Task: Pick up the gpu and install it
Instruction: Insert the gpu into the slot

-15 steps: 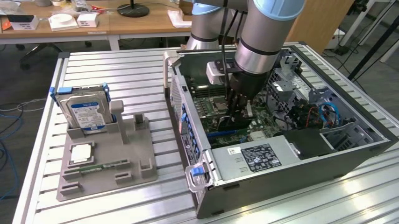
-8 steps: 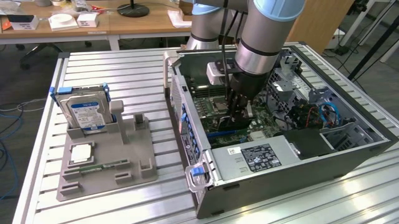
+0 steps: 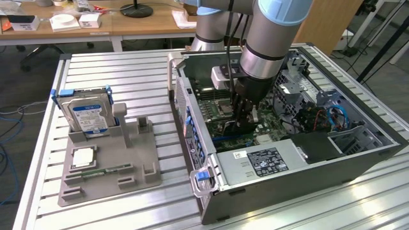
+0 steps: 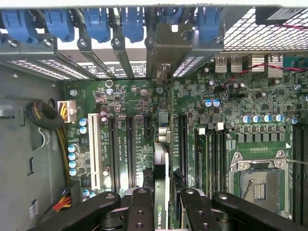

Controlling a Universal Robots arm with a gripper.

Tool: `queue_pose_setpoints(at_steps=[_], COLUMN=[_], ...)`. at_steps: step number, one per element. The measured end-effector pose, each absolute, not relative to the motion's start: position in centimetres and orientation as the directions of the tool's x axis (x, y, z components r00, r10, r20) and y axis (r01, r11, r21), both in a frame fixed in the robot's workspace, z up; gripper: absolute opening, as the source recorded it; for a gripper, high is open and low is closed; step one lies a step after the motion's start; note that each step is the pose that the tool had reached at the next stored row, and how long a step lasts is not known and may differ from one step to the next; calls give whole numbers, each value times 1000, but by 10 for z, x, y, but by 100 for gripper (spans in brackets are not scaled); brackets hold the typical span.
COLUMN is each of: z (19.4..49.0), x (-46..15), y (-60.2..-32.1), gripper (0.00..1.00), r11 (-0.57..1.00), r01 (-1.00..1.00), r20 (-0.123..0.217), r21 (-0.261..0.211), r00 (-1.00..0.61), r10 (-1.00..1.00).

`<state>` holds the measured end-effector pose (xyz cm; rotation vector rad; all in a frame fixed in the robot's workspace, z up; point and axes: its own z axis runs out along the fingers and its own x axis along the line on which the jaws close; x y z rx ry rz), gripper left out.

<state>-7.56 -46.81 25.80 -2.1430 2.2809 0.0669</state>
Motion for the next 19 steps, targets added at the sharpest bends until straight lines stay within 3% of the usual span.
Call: queue_pose_setpoints(at_steps=[19], z=[248], x=[-76], y=[-465], gripper=[26], r11=[38], r01=[-999], r20=[-37], r21=[24], r00=[-38], r10=[-999])
